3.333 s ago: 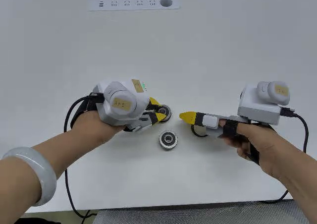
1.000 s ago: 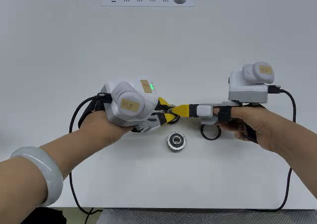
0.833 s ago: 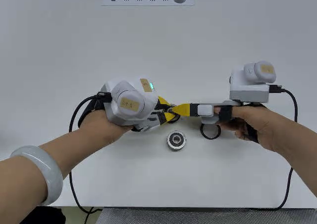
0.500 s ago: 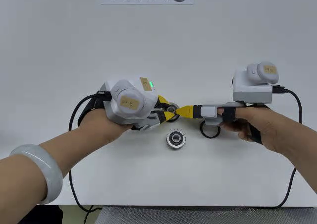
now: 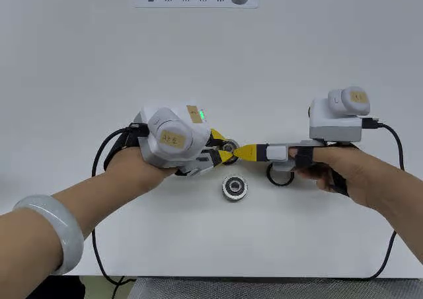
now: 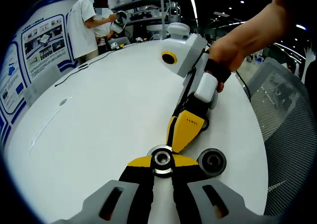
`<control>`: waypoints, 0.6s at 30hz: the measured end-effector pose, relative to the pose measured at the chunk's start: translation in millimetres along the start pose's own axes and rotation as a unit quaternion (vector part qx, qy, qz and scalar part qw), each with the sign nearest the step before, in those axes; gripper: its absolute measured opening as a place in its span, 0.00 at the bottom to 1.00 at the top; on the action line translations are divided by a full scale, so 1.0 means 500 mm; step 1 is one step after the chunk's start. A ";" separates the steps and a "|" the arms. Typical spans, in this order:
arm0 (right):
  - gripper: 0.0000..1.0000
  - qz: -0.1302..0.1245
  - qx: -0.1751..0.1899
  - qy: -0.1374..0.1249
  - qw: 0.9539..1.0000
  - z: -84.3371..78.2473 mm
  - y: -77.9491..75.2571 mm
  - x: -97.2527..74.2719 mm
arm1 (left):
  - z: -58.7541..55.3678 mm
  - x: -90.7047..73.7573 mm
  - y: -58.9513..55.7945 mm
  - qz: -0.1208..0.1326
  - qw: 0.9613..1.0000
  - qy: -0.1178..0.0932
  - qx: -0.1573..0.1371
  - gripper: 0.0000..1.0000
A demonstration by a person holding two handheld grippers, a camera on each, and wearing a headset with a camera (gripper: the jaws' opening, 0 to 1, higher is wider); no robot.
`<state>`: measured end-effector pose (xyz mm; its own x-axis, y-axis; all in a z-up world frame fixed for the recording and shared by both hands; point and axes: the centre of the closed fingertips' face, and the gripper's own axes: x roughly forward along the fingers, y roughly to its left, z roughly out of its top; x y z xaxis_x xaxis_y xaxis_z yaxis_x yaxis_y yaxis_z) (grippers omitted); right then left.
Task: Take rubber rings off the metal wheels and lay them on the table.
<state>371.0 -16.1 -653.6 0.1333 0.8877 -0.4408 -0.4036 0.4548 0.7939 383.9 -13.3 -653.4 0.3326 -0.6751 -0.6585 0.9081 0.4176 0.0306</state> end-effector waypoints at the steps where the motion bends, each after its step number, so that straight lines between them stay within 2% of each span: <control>1: 0.17 -0.001 0.000 -0.001 1.000 0.001 -0.002 -0.002 | 0.000 0.000 0.000 0.000 1.000 0.000 0.000 0.13; 9: 0.14 0.003 0.003 -0.011 1.000 0.009 0.001 -0.015 | 0.000 0.000 0.000 0.000 1.000 -0.001 0.000 0.13; 18: 0.07 -0.012 0.002 -0.012 1.000 0.006 -0.011 -0.011 | -0.001 0.000 0.000 0.000 1.000 -0.001 0.000 0.13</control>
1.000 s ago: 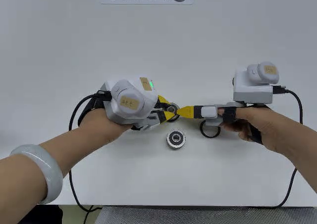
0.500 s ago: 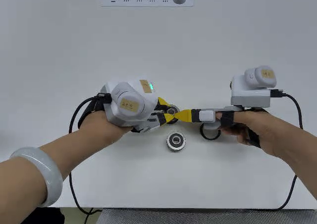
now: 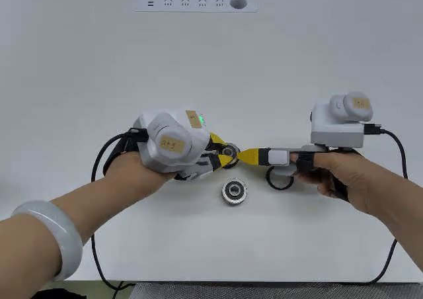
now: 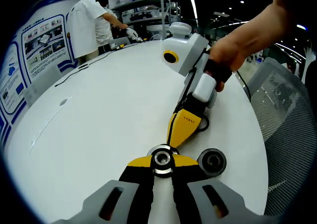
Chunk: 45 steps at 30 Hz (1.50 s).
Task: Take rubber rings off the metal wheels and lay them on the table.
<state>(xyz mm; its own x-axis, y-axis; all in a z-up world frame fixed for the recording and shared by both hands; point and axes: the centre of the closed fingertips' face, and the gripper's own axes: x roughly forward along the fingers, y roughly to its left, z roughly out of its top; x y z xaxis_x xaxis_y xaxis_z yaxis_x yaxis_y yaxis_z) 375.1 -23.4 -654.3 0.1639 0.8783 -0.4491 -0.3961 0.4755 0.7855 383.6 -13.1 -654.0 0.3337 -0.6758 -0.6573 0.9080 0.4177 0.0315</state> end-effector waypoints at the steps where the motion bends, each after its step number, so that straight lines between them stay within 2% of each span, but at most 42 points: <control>1: 0.06 -0.003 -0.003 0.000 1.000 0.000 -0.002 0.000 | 0.000 0.000 0.000 0.000 1.000 0.000 0.000 0.13; 16: 0.02 -0.009 -0.008 -0.001 1.000 0.003 0.000 -0.002 | -0.002 0.000 0.002 0.000 1.000 0.000 0.001 0.13; 25: 0.01 -0.003 -0.008 -0.006 1.000 0.009 0.016 0.006 | 0.000 0.000 0.001 -0.001 1.000 0.002 0.002 0.13; 33: 0.01 0.013 -0.009 -0.010 1.000 0.014 0.036 0.011 | 0.001 0.000 0.001 -0.001 1.000 0.001 0.003 0.13; 34: 0.01 0.027 -0.005 -0.007 1.000 0.011 0.047 0.011 | 0.001 0.000 0.001 -0.001 1.000 0.001 0.003 0.13; 35: 0.01 0.046 0.000 -0.023 0.999 0.021 0.063 0.011 | 0.001 0.000 0.001 -0.001 1.000 0.002 0.003 0.13; 36: 0.01 0.032 -0.003 -0.020 0.999 0.021 0.059 0.006 | 0.001 0.000 0.001 -0.001 1.000 0.001 0.004 0.13; 37: 0.01 0.016 -0.024 -0.017 0.999 0.020 0.049 0.006 | 0.001 0.000 0.001 -0.001 1.000 0.001 0.003 0.13; 38: 0.01 0.025 -0.013 -0.020 0.999 0.021 0.055 0.006 | 0.001 0.000 0.001 -0.001 1.000 0.001 0.004 0.13; 45: 0.02 0.009 0.001 -0.019 1.000 0.010 0.032 0.002 | 0.000 0.000 0.001 -0.002 1.000 0.001 0.010 0.13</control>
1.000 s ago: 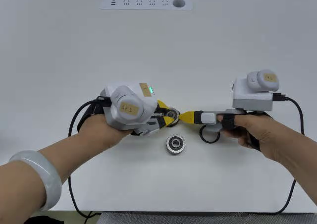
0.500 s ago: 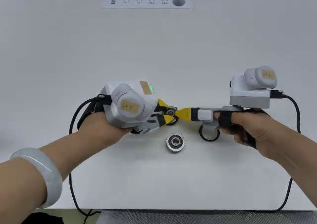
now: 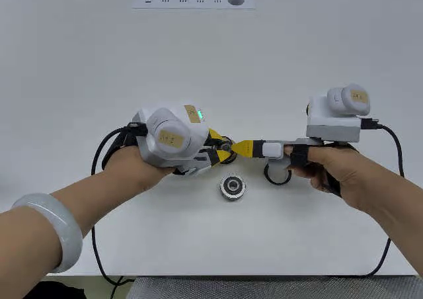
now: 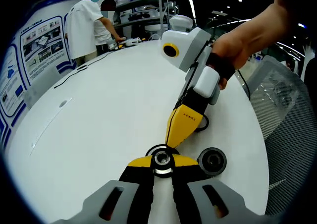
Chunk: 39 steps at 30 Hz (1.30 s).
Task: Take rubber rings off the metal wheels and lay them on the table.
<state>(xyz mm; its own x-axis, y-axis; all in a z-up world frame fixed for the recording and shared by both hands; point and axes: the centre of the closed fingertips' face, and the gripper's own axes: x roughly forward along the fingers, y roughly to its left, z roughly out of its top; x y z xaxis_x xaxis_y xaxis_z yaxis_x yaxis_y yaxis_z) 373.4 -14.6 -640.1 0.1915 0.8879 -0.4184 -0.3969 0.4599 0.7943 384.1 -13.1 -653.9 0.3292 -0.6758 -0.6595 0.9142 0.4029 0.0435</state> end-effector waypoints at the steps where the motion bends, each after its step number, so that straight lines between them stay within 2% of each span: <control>1: 0.02 -0.002 0.001 0.000 1.000 -0.001 -0.002 0.000 | -0.001 0.000 0.000 0.000 1.000 0.000 0.003 0.13; 13: 0.02 -0.020 0.010 -0.002 1.000 -0.003 -0.018 -0.001 | -0.001 0.000 -0.003 -0.003 1.000 -0.003 0.002 0.14; 17: 0.02 -0.020 0.010 -0.001 1.000 -0.003 -0.019 0.000 | 0.004 0.001 -0.006 -0.006 1.000 -0.007 -0.002 0.21; 26: 0.02 -0.021 0.010 0.001 1.000 -0.004 -0.019 -0.002 | 0.013 -0.006 -0.011 -0.004 1.000 -0.014 0.005 0.21; 39: 0.02 -0.015 0.009 -0.001 1.000 -0.003 -0.008 -0.004 | -0.004 -0.022 0.003 0.011 1.000 -0.012 -0.001 0.28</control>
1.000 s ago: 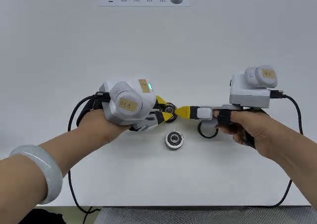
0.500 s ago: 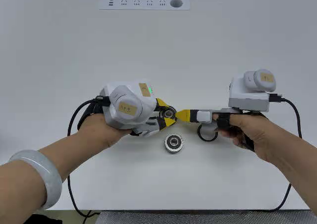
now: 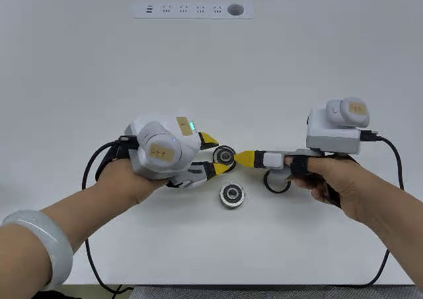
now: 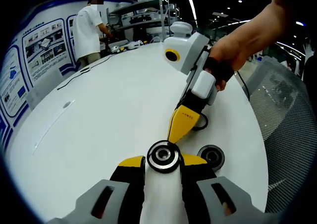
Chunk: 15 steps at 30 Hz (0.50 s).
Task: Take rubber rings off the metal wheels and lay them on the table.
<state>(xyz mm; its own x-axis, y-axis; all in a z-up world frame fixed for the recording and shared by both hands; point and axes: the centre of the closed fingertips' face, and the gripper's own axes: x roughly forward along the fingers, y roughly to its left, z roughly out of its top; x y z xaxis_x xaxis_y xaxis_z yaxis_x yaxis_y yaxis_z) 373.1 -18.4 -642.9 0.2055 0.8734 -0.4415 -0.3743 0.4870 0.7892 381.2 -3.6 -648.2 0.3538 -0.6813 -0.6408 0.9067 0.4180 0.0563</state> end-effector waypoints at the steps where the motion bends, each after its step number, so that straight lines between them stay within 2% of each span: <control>1: 0.02 0.001 0.000 0.000 1.000 0.000 0.002 0.000 | -0.001 -0.001 0.000 0.001 1.000 0.001 0.000 0.28; 15: 0.02 0.016 -0.002 -0.011 1.000 0.004 0.032 -0.011 | -0.024 -0.018 0.012 0.015 1.000 0.009 -0.013 0.36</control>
<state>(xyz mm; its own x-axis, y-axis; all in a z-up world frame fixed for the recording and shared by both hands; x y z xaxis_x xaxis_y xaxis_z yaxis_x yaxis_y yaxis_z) 367.8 -15.3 -627.3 0.2125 0.8885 -0.4067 -0.3852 0.4587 0.8008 380.9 12.0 -651.2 0.3774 -0.6575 -0.6521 0.8892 0.4540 0.0568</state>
